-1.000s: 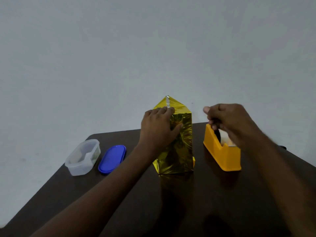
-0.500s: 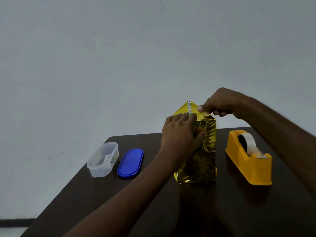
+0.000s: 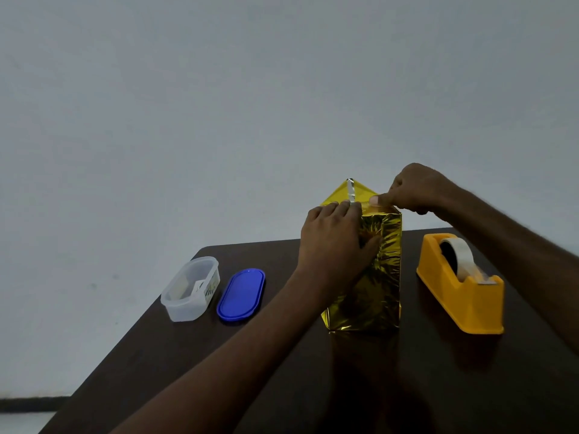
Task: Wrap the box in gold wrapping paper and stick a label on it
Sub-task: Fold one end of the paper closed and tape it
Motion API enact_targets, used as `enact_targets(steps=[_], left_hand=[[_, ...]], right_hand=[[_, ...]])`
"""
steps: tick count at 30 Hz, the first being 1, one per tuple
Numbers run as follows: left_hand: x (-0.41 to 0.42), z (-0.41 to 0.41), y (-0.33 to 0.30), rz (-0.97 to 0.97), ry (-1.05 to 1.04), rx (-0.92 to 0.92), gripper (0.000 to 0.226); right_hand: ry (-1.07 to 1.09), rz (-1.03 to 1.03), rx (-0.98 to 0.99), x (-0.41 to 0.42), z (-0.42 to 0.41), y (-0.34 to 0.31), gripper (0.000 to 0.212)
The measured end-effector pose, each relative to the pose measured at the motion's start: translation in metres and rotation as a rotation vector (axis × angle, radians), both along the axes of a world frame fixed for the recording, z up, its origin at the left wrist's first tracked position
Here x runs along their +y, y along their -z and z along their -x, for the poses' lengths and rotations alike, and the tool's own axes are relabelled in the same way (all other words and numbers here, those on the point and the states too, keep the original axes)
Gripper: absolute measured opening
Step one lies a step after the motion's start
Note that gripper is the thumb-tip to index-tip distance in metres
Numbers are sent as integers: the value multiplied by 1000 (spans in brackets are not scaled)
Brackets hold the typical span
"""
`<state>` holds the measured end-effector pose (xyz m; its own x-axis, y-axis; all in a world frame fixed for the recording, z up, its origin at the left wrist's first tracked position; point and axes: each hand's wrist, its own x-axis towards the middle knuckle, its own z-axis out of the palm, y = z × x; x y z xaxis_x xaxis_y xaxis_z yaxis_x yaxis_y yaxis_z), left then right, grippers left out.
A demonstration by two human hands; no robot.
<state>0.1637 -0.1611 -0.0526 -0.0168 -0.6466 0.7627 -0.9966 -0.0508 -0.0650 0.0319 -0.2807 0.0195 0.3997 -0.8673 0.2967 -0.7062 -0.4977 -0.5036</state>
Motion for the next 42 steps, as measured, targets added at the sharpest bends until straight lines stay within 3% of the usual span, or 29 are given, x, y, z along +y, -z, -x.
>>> enact_targets(steps=[2,5,11,15,25,30,32,35,38,42], left_hand=[[1,1,0,2,-7,5,59],[1,3,0,18,-16,12,58],[1,2,-1,5,-6,6,59],[1,1,-1,2,-14,3,61],[1,1,-1,-9,-23,19,59],[5,0,-1,7,-13,22,58],[5,-1,-1,-4,-12,22,58],[4,-1,-2,-24,-9,22,61],[3,-2,-1,-33,-4,28,63],[3,-1,-2,-45,-13,28,64]], right_hand=[[-29,-8,-144,1,3,8,42],[-127,-196,-383,9,3,12,34],[-170,-529,-355,18,0,19,35],[-137,-504,-409,23,-2,18,22],[-59,-340,-351,27,-13,18,34],[-70,-365,-483,24,4,25,44],[-29,-235,-503,24,20,33,44],[65,-7,-330,26,52,51,36],[241,-9,-44,20,81,70,29],[385,-47,46,16,106,91,22]])
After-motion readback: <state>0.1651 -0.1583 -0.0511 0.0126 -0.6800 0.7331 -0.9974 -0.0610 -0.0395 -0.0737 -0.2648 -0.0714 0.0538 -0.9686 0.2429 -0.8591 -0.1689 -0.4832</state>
